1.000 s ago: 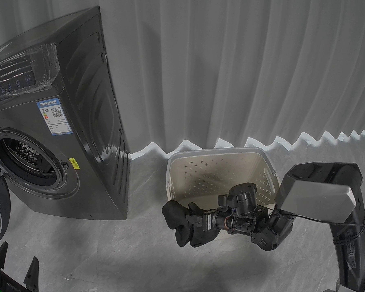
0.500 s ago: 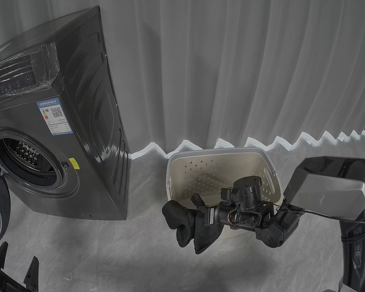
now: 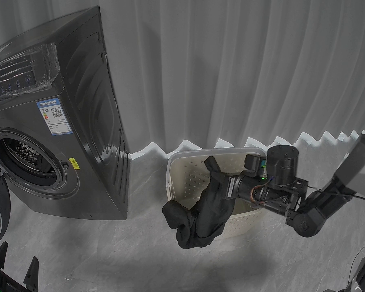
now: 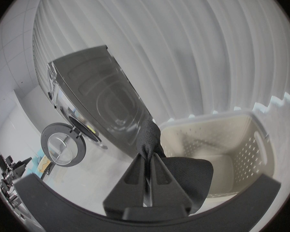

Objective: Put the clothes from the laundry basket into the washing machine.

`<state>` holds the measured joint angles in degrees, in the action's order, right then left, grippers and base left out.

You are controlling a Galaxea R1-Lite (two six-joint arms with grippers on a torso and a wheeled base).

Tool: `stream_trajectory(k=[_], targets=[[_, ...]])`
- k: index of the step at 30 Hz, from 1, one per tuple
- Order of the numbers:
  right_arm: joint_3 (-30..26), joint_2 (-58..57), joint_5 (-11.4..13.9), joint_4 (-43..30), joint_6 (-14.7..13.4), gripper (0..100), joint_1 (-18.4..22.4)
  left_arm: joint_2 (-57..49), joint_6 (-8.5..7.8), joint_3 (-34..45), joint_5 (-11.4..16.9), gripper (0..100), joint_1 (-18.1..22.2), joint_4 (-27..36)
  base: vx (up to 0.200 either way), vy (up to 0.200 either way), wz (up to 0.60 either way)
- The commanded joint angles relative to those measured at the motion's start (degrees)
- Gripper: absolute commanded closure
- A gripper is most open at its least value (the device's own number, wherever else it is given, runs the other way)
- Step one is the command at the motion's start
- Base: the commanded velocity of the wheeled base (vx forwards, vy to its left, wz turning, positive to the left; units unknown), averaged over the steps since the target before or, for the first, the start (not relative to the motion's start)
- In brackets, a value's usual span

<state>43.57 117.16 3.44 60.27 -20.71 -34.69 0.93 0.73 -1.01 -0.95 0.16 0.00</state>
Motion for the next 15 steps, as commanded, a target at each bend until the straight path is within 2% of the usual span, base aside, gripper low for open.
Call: stream_trajectory(k=[1,4,9,15], targets=[[-1.9,-10.3,-2.6,0.1,1.9,100,-0.2,-0.9,-0.03,1.0,0.0,0,0.0,0.0,0.000,0.000,0.00],[-2.1,-14.2,-4.6,0.2,4.8,100,0.4,-0.9,-0.03,1.0,0.0,0,0.0,0.0,0.000,0.000,0.00],[-2.9,-19.6,-6.3,0.0,7.9,100,2.1,-0.9,-0.47,1.0,0.2,0,0.0,0.1,0.000,0.000,0.00],[-4.5,-24.8,-6.3,0.1,8.7,100,4.0,-0.9,-0.56,1.0,0.2,0,0.0,0.1,0.000,0.000,0.00]])
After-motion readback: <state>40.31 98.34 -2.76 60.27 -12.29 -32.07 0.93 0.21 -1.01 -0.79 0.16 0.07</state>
